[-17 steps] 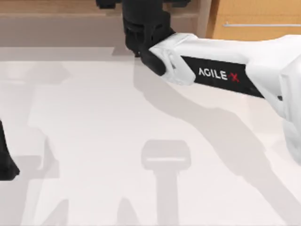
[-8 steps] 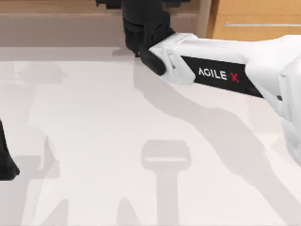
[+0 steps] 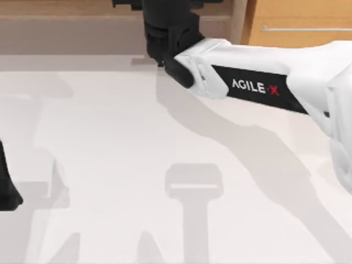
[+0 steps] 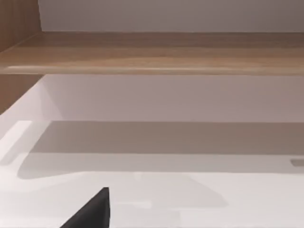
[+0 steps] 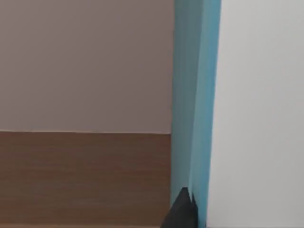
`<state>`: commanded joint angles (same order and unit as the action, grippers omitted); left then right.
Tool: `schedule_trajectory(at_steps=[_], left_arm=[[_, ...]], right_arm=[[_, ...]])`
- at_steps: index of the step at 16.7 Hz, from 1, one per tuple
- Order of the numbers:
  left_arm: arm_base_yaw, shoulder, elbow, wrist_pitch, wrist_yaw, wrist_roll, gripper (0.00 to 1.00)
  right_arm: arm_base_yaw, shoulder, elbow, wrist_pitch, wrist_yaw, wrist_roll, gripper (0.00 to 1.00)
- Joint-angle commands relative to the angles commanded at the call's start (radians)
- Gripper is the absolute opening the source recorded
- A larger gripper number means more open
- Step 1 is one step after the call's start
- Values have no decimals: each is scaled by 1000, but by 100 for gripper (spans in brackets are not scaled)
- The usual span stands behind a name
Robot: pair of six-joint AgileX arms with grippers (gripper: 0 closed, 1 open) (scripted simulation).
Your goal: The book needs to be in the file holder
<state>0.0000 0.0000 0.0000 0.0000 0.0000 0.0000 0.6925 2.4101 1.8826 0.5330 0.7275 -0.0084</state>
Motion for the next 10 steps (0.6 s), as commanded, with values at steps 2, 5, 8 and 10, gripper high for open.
schedule_trajectory(at_steps=[2,5,8,10], left_arm=[[0,0,0,0,0,0,100],[0,0,0,0,0,0,100],[0,0,0,0,0,0,100],[0,0,0,0,0,0,100]], right_arm=[[0,0,0,0,0,0,0],[0,0,0,0,0,0,0],[3,-2,0,0,0,1,0],[3,-6,7,-12,0,2,0]])
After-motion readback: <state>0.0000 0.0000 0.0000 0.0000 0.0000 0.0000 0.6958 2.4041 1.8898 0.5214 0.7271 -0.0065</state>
